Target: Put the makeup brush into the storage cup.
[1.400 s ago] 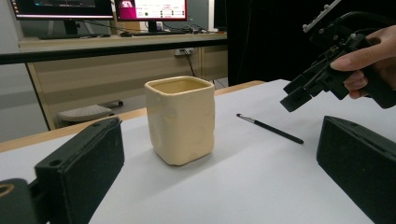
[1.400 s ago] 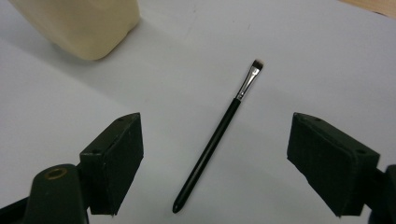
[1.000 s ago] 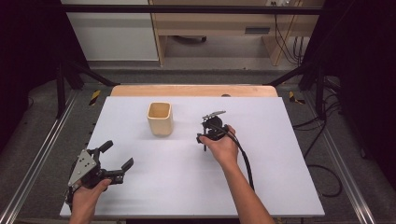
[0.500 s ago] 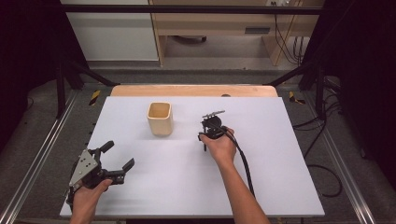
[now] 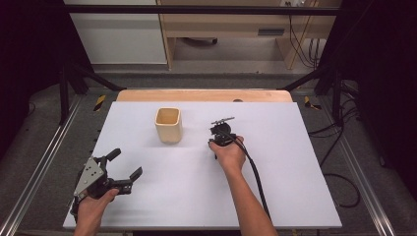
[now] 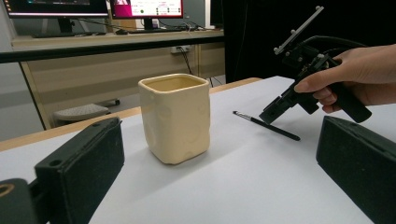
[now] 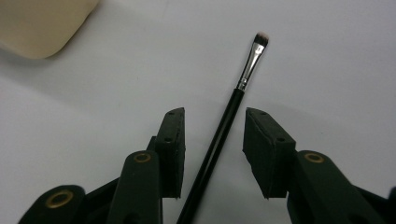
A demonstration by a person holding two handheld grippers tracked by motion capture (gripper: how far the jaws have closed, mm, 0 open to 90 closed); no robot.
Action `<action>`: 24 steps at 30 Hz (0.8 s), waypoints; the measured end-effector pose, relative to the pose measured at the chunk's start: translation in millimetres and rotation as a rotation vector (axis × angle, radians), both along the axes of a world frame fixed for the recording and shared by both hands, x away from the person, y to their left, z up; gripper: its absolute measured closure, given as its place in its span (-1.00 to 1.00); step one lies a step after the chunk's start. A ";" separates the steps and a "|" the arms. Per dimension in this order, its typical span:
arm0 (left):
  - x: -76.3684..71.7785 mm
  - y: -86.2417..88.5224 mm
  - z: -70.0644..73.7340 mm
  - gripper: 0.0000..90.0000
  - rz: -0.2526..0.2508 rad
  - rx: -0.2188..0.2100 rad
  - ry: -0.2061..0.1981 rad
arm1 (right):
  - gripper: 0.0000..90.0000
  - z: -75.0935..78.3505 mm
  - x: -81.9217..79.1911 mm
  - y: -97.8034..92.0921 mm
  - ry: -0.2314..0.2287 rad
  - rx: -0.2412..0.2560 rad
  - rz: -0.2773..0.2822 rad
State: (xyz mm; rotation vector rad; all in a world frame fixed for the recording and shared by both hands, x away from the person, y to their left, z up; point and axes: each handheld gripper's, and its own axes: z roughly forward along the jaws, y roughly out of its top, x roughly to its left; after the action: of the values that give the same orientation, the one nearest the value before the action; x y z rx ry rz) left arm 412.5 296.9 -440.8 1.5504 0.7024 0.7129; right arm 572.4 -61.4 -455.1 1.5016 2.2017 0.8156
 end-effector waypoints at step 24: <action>0.2 0.0 0.5 -0.98 -0.003 -0.001 -0.001 | 0.56 -8.3 3.4 3.3 0.037 0.004 -0.047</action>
State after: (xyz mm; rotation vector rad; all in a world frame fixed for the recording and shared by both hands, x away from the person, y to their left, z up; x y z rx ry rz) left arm 412.7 296.9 -440.2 1.5501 0.6997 0.7111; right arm 575.8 -58.1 -463.4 1.5759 2.1832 0.7836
